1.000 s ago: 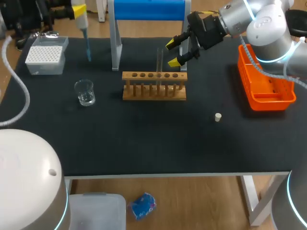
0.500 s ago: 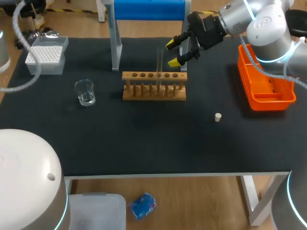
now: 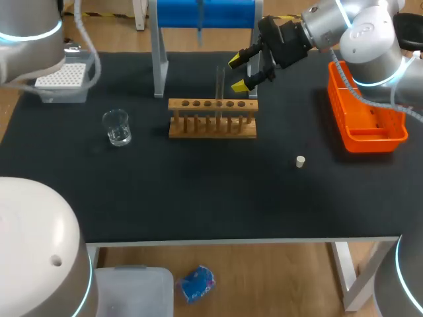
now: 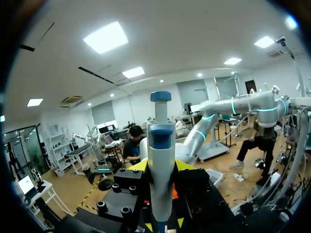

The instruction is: Invert the test tube, pick up the pipette, mount the tip to pipette, aspirate from beaker and dispense into the tube, eject the tip, return the pipette, and cap with the stopper.

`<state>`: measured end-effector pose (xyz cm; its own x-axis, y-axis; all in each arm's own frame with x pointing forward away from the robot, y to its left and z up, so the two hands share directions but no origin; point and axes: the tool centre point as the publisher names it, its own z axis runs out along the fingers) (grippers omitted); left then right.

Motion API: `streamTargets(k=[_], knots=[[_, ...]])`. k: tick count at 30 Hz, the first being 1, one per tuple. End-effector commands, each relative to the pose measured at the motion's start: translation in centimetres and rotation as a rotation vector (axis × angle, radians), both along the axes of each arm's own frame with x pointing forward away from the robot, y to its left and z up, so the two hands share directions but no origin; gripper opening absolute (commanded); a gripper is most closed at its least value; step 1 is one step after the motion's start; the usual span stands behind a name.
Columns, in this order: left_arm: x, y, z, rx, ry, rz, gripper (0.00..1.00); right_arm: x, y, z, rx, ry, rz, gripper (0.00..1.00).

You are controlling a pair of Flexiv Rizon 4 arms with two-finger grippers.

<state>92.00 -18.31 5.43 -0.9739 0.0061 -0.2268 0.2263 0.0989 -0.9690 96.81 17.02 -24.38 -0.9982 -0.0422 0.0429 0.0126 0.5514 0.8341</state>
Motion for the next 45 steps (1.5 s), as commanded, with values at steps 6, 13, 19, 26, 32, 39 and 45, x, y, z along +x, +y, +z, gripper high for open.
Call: streamTargets(k=[6, 13, 19, 26, 32, 39, 45], knots=[[0.8, -1.0, 0.0, 0.01, 0.005, -0.042, 0.0, 0.0, -0.1, 0.1, -0.004, 0.001, 0.001, 1.0], [0.8, -1.0, 0.0, 0.01, 0.005, -0.042, 0.0, 0.0, -0.1, 0.1, -0.004, 0.001, 0.001, 1.0], [0.8, -1.0, 0.0, 0.01, 0.005, -0.042, 0.0, 0.0, -0.1, 0.1, -0.004, 0.001, 0.001, 1.0], [0.8, -1.0, 0.0, 0.01, 0.005, -0.042, 0.0, 0.0, -0.1, 0.1, -0.004, 0.001, 0.001, 1.0], [1.4, -1.6, -0.2, -0.008, 0.047, -0.04, 0.0, 0.0, -0.1, 0.1, -0.004, 0.001, 0.001, 1.0], [2.3, -2.5, -1.3, -0.007, 0.085, -0.033, 0.0, 0.0, -0.1, 0.1, -0.004, 0.001, 0.001, 1.0], [2.7, -2.7, -2.8, -0.023, 0.113, -0.038, 0.0, 0.0, -0.1, 0.1, -0.004, 0.001, 0.001, 1.0]])
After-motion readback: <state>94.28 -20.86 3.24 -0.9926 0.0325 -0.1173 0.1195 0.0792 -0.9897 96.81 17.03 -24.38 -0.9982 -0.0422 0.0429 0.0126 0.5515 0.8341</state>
